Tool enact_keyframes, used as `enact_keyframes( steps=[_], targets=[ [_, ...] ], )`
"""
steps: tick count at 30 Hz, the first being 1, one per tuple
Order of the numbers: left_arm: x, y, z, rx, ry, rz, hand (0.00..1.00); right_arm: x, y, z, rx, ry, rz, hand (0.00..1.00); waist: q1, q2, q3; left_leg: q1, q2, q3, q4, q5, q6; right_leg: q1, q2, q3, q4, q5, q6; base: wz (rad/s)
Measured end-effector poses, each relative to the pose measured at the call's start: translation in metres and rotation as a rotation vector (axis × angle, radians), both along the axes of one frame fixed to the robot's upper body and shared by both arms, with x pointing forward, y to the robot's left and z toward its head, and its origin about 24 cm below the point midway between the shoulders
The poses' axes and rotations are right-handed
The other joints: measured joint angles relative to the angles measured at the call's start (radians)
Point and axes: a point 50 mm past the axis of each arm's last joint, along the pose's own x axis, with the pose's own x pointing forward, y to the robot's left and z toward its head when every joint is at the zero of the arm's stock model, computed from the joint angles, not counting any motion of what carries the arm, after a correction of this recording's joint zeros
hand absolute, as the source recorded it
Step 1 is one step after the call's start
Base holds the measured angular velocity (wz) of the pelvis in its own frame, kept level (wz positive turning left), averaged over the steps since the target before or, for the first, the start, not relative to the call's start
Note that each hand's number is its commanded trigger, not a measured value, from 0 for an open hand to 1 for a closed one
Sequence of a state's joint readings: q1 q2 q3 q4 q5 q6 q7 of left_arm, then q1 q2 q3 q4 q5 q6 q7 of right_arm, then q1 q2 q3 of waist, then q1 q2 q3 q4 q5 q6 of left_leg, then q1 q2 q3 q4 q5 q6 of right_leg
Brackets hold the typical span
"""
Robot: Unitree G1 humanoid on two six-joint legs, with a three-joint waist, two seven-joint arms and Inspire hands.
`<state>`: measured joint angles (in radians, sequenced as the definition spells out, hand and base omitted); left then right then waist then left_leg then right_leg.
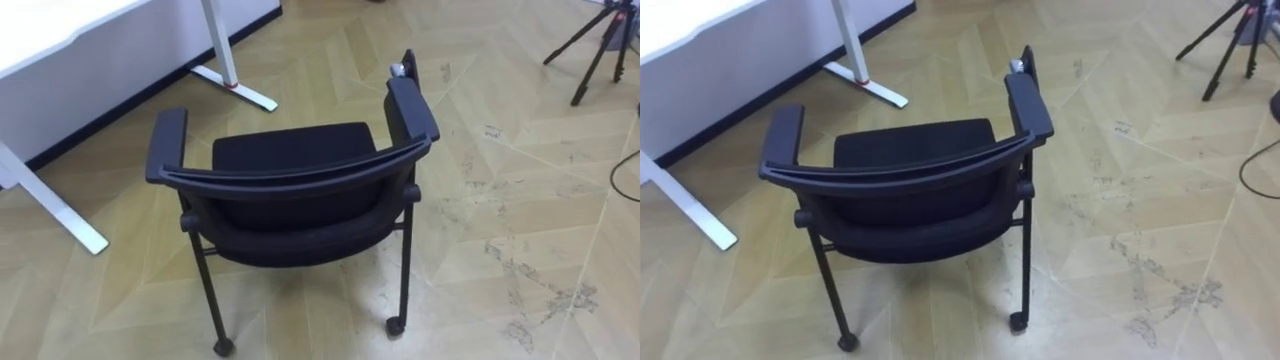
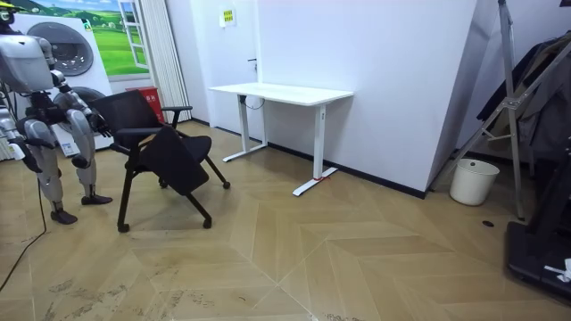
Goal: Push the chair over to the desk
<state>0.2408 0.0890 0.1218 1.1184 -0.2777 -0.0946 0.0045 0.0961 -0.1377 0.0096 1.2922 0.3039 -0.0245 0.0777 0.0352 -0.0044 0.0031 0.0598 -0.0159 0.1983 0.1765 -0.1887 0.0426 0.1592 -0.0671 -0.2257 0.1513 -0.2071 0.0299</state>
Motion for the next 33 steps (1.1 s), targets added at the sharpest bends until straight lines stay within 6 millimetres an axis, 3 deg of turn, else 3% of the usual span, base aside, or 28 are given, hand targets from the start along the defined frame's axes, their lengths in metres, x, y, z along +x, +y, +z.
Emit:
enact_keyframes(
  steps=[9, 13, 16, 19, 22, 28, 30, 33],
  targets=[
    [-0.011, 0.003, 0.0, 0.0, 0.015, 0.054, 0.0, -0.001, -0.003, 0.001, 0.005, 0.001, 0.0, 0.0, 0.004, 0.015, 0.0049, -0.039, -0.008, -0.048, 0.037, -0.003, 0.001, 0.004, 0.0, -0.047, 0.0, 0.0, 0.0, 0.16],
    [-0.033, 0.008, 0.001, -0.009, 0.032, 0.233, 0.0, -0.003, -0.006, 0.001, 0.001, 0.007, -0.022, 0.0, 0.008, 0.019, 0.0063, -0.042, -0.014, -0.069, 0.047, -0.007, 0.004, 0.016, -0.002, -0.064, 0.0, -0.002, 0.003, 0.14],
    [-0.046, 0.018, 0.004, 0.0, 0.023, 0.416, 0.0, -0.004, -0.012, 0.002, -0.009, 0.011, -0.059, 0.0, 0.05, 0.026, 0.0067, -0.047, -0.014, -0.07, 0.056, -0.01, 0.007, 0.015, -0.005, -0.069, 0.001, -0.004, 0.005, 0.04],
    [-0.057, 0.032, 0.009, 0.027, -0.001, 0.588, 0.0, -0.003, -0.022, 0.005, -0.034, 0.005, -0.089, 0.0, 0.061, 0.035, 0.0052, -0.065, -0.017, -0.1, 0.084, -0.015, 0.012, 0.017, -0.008, -0.093, 0.002, -0.006, 0.008, 0.24],
    [-0.064, 0.048, 0.014, 0.088, -0.01, 0.714, 0.0, -0.001, -0.031, 0.008, -0.073, 0.005, -0.087, 0.0, 0.099, 0.045, 0.0036, -0.07, -0.019, -0.105, 0.093, -0.015, 0.014, 0.019, -0.01, -0.1, 0.003, -0.006, 0.009, 0.09],
    [-0.042, 0.087, 0.036, 0.292, -0.122, 0.844, 0.0, 0.0, -0.037, 0.009, -0.125, 0.017, -0.061, 0.0, 0.122, 0.051, 0.005, -0.093, -0.03, -0.148, 0.108, -0.01, 0.014, 0.02, -0.012, -0.135, 0.002, -0.013, 0.009, 0.2],
    [-0.036, 0.096, 0.043, 0.351, -0.159, 0.894, 0.0, 0.0, -0.04, 0.01, -0.134, 0.015, -0.063, 0.0, 0.133, 0.049, 0.0012, -0.094, -0.034, -0.148, 0.107, -0.009, 0.015, 0.019, -0.015, -0.134, 0.002, -0.019, 0.01, 0.07],
    [-0.027, 0.114, 0.059, 0.442, -0.232, 1.005, 0.0, -0.002, -0.04, 0.01, -0.136, 0.011, -0.068, 0.0, 0.156, 0.052, 0.0024, -0.094, -0.034, -0.146, 0.108, -0.009, 0.016, 0.018, -0.016, -0.13, 0.002, -0.02, 0.01, -0.01]
  ],
)
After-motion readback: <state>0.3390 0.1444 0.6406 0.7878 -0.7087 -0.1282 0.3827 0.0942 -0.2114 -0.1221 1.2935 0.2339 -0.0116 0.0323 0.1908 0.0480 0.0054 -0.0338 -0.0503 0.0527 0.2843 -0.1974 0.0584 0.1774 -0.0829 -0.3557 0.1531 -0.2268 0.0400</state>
